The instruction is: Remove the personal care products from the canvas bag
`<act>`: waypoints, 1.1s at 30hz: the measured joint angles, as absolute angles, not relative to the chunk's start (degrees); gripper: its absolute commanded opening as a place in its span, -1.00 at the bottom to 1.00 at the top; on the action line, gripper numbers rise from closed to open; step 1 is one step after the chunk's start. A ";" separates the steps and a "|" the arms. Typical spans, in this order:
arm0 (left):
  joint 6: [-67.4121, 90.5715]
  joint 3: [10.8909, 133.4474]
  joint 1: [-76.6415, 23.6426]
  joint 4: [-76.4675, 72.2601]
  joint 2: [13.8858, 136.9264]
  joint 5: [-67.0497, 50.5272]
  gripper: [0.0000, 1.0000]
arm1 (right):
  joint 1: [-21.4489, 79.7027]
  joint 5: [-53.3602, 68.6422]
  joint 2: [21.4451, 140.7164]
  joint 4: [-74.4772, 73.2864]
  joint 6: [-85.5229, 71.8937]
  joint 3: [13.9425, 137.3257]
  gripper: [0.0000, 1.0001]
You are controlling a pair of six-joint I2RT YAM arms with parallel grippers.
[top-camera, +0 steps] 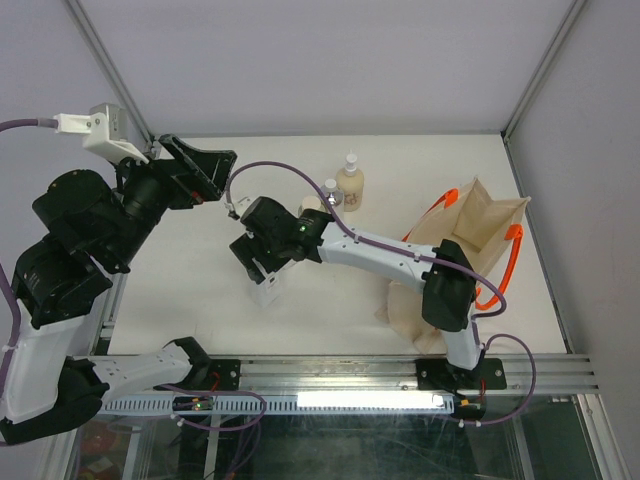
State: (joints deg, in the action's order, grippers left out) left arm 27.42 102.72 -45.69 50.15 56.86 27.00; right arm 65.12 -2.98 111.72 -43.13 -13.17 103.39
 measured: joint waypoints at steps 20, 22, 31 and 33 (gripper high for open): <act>27.92 102.67 -45.69 54.78 55.16 28.45 0.98 | 65.60 -8.93 117.67 -41.67 -11.14 108.68 0.64; 27.94 102.30 -45.69 54.89 54.74 28.42 0.98 | 65.73 -8.97 117.67 -42.26 -10.96 108.79 0.78; 28.14 100.25 -45.69 54.98 53.98 28.08 0.98 | 65.93 -9.21 116.14 -42.54 -10.48 113.16 0.99; 28.12 100.22 -45.69 54.92 54.04 28.05 0.98 | 65.73 -10.07 115.35 -43.35 -10.83 115.20 0.98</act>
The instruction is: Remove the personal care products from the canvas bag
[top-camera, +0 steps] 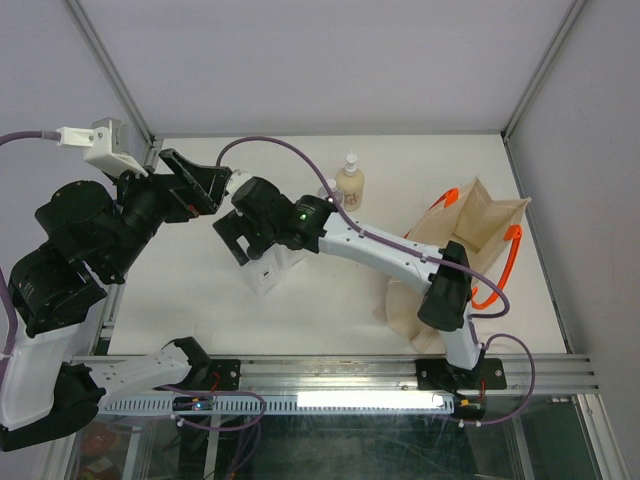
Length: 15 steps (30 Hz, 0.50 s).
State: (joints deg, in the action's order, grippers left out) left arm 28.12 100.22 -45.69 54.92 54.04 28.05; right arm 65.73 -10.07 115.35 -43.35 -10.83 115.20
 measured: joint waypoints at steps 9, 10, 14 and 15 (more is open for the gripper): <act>28.03 97.78 -45.69 53.87 54.11 27.55 0.98 | 59.55 -13.72 97.43 -47.55 -12.38 109.19 0.99; 27.92 97.45 -45.69 53.91 54.43 27.09 0.98 | 57.89 -14.15 94.67 -47.86 -12.47 107.94 0.98; 27.40 97.01 -45.69 54.00 57.49 25.58 0.98 | 48.01 -16.08 82.91 -49.71 -12.53 102.72 0.98; 27.27 97.08 -45.69 54.02 58.94 25.39 0.98 | 46.00 -16.64 80.97 -50.37 -12.53 102.26 0.98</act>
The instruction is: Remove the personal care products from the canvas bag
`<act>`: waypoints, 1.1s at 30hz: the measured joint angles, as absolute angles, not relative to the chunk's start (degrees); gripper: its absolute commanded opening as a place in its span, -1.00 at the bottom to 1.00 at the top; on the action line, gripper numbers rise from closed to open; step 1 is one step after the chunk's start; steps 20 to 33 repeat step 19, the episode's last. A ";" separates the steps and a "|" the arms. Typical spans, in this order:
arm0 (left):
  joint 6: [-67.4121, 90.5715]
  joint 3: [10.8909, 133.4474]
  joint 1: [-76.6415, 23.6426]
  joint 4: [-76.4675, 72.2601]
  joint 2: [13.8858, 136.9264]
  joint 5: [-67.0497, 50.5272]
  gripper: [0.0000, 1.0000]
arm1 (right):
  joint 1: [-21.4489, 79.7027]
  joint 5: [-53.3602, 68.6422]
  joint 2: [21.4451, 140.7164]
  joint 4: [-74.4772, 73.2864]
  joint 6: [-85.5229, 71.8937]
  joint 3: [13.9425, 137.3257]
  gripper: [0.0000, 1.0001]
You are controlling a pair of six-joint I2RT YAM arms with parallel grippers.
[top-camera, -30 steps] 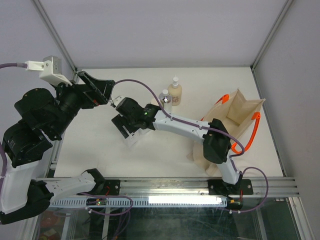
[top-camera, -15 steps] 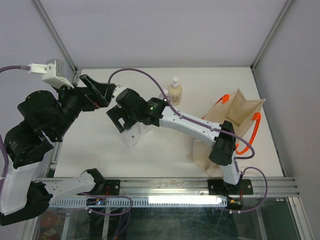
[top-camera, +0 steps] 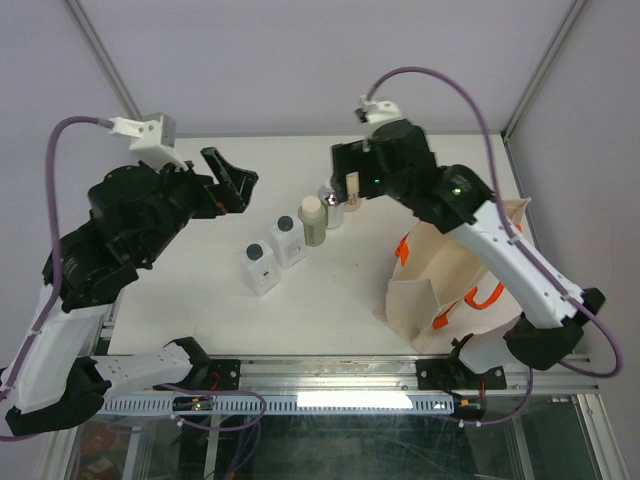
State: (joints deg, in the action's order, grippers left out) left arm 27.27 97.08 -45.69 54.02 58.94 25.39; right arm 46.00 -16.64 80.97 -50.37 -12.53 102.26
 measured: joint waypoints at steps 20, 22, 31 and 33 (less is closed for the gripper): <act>19.57 114.54 -45.69 57.23 71.26 32.77 0.98 | 40.80 -25.54 56.71 -50.24 -8.36 103.35 0.98; 19.57 114.54 -45.69 57.23 71.26 32.77 0.98 | 40.80 -25.54 56.71 -50.24 -8.36 103.35 0.98; 19.57 114.54 -45.69 57.23 71.26 32.77 0.98 | 40.80 -25.54 56.71 -50.24 -8.36 103.35 0.98; 19.57 114.54 -45.69 57.23 71.26 32.77 0.98 | 40.80 -25.54 56.71 -50.24 -8.36 103.35 0.98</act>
